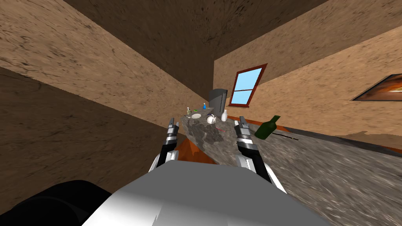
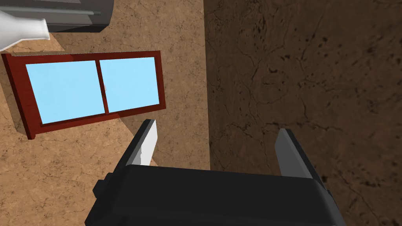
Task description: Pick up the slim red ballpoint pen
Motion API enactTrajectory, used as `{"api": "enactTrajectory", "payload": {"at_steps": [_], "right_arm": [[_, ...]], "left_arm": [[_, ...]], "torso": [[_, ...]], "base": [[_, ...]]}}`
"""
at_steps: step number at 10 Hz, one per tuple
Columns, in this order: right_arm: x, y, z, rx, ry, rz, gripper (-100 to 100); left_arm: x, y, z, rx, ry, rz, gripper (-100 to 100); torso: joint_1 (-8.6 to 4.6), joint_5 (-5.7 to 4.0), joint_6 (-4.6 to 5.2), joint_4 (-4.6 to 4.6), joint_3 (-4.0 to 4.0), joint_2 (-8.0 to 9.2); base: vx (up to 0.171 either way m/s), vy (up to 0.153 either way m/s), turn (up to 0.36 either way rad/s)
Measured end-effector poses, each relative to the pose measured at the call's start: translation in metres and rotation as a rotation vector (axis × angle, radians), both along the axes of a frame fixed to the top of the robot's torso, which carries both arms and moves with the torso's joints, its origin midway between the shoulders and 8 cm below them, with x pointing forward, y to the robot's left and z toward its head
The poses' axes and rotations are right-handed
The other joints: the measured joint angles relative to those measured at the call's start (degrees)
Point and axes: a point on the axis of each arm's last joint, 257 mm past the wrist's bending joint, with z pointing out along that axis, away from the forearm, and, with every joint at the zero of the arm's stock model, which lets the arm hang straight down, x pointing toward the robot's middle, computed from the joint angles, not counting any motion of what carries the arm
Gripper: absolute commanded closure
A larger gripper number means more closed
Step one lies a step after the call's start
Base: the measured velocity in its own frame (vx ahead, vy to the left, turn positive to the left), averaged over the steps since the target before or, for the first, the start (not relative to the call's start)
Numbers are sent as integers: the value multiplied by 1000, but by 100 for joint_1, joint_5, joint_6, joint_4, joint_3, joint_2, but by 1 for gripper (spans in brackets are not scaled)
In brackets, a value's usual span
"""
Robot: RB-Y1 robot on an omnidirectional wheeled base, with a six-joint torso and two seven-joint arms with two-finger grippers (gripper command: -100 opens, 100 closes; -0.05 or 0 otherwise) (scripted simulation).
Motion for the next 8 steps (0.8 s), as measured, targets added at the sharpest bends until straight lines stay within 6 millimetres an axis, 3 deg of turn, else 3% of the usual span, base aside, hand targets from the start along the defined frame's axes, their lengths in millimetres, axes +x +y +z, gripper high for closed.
{"api": "enactTrajectory", "payload": {"at_steps": [4,8], "right_arm": [[3,7,-16,-97,52,40,-100],[6,12,-48,-205,133,84,-100]], "left_arm": [[0,0,0,0,0,0,0],[0,0,0,0,0,0,0]], "torso": [[12,3,0,5,13,21],[22,5,-1,6,16,27]], "base": [[-57,38,-53],[-75,67,-74]]}}
